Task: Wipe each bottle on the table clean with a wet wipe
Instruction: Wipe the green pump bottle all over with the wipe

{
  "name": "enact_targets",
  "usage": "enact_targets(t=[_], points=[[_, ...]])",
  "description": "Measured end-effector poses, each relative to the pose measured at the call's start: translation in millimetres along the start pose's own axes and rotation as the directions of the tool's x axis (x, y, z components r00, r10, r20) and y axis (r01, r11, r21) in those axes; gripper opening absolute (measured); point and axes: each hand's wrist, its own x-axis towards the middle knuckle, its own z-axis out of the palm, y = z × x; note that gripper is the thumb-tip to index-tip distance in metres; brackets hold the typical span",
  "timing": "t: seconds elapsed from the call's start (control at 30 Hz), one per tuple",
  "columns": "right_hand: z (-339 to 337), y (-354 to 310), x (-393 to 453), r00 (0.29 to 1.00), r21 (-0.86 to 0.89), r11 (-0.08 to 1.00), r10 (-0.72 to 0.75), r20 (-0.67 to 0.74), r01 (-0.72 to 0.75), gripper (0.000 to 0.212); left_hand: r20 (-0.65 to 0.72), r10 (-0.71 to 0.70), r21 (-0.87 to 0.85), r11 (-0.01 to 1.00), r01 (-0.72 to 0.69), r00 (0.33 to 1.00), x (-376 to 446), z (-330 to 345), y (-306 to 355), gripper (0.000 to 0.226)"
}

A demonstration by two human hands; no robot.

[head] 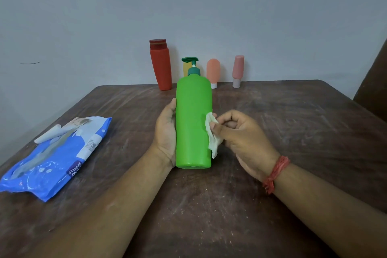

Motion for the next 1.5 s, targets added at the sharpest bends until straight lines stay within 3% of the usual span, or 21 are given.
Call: enact_targets(t=[0.07,0.23,0.33,0.53,0.7,0.87,1.0,1.1,1.17,1.27,1.33,1.4,1.43,1.5], points=[[2,2,-1,1.0,-0.017,1.0,0.0,-0.017,-0.001,0.01,-0.015,0.0,0.012,1.0,0.0,1.0,0,0,-1,0.063],[-3,-1,-6,0.947,0.037,0.973,0.215,0.237,-0.23,0.009,0.01,0.014,-0.02,1.0,-0.013,1.0,0,-10,5,0.07],[-7,-2,-5,0.927,-0.05,0.973,0.23,0.297,-0.225,0.01,-0.017,0.071,-0.059,0.996,-0.071,0.997,4,-13,8,0.07],[0,0,-2,0.984,-0.262,0.958,-0.08,0.158,0.12,0.006,-0.125,0.083,-0.036,0.996,-0.088,0.989,5,-6,5,0.075],[-4,0,-4,0.971,-0.296,0.954,0.029,0.235,0.043,0.005,-0.154,0.133,-0.05,0.989,-0.142,0.979,1,-9,16,0.073],[1,1,-2,0.995,-0.145,0.988,-0.046,0.084,0.058,0.014,-0.11,0.094,0.009,0.996,-0.093,0.99,0,2,4,0.075],[-5,-2,-5,0.967,-0.157,0.987,0.081,0.241,-0.043,0.007,-0.106,0.103,-0.031,0.994,-0.106,0.989,-2,-3,13,0.071],[1,-4,-3,0.988,-0.255,0.965,-0.027,0.15,0.065,0.006,-0.138,0.106,-0.027,0.993,-0.111,0.985,0,-3,10,0.072],[5,-5,-4,0.976,-0.43,0.877,-0.186,0.112,0.216,0.002,-0.151,0.1,-0.023,0.994,-0.105,0.984,0,1,6,0.074],[7,-8,-10,0.826,-0.683,0.483,-0.444,0.348,0.548,0.015,-0.168,0.103,-0.058,0.992,-0.114,0.98,1,-2,9,0.08],[10,-9,-16,0.673,-0.626,0.27,-0.437,0.597,0.731,0.025,-0.199,0.115,-0.079,0.988,-0.133,0.973,2,-6,11,0.081],[10,-9,-17,0.542,-0.553,0.091,-0.377,0.751,0.828,0.03,-0.223,0.112,-0.072,0.989,-0.131,0.968,4,-8,12,0.08],[9,-11,-15,0.532,-0.566,0.019,-0.366,0.763,0.824,0.031,-0.225,0.101,-0.061,0.991,-0.118,0.969,3,-7,11,0.081],[6,-17,-11,0.604,-0.678,-0.036,-0.422,0.676,0.734,0.03,-0.205,0.072,-0.042,0.996,-0.082,0.976,2,-4,8,0.083]])
